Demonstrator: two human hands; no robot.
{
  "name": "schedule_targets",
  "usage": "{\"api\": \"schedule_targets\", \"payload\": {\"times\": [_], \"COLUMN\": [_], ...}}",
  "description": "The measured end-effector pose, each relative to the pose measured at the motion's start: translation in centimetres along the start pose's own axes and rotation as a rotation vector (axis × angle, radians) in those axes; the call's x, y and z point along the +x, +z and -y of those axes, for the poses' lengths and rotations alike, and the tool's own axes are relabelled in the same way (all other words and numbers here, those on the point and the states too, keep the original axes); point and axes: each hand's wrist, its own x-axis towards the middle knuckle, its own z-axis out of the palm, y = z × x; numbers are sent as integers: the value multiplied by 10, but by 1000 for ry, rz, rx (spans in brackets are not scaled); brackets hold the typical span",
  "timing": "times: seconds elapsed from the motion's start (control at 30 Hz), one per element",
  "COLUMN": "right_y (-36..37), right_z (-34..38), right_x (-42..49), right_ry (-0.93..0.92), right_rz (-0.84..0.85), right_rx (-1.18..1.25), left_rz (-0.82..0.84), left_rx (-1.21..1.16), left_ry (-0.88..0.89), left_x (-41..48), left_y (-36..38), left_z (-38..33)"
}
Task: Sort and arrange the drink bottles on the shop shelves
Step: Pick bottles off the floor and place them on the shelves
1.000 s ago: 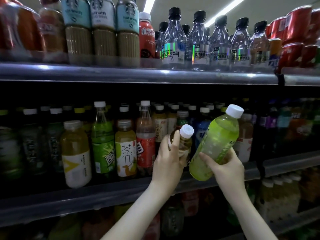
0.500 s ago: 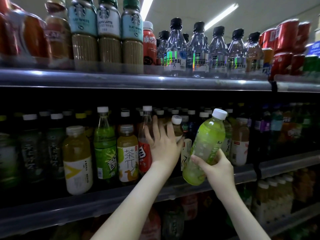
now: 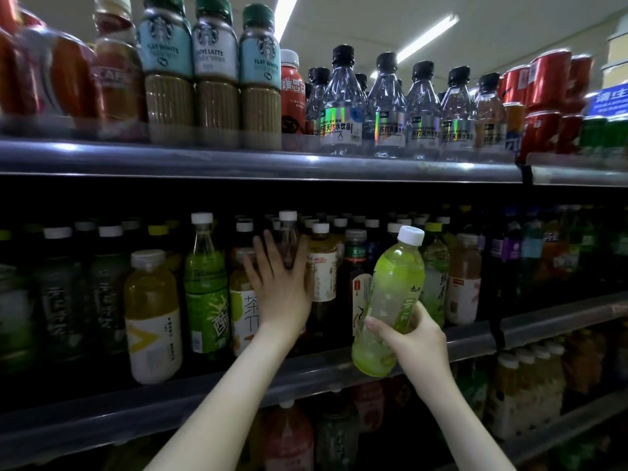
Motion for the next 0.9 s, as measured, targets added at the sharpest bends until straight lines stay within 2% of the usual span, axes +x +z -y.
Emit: {"api": "schedule_targets", "payload": {"times": [0.13,0.3,0.5,0.57,0.7,0.83,0.9], "right_y": [11,20,20,19,20,19,17], "right_z": [1,1,4,7,8,8,9], "right_x": [-3,-10,-13,-13,-13,-17,-18], "right_ry": [9,-18,-51,-56,-56,-78,-90], "right_rz": [19,42,36,38,43,43,39], "right_rx": [25,14,8,15,18,21,30], "left_rz": [114,-26,-2,-16,57,140,74], "left_rx": [-63,-180,-539,-503,-200,-367,-470], "left_ry": [-18,-34,-18,6,-8,-50,27], "left_x": [0,-7,-26,-27,-11,-6,-19], "left_y": [-11,-13,-38,-40,-33,-46,-48], "left_z": [3,2,5,8,11,0,-2]}}
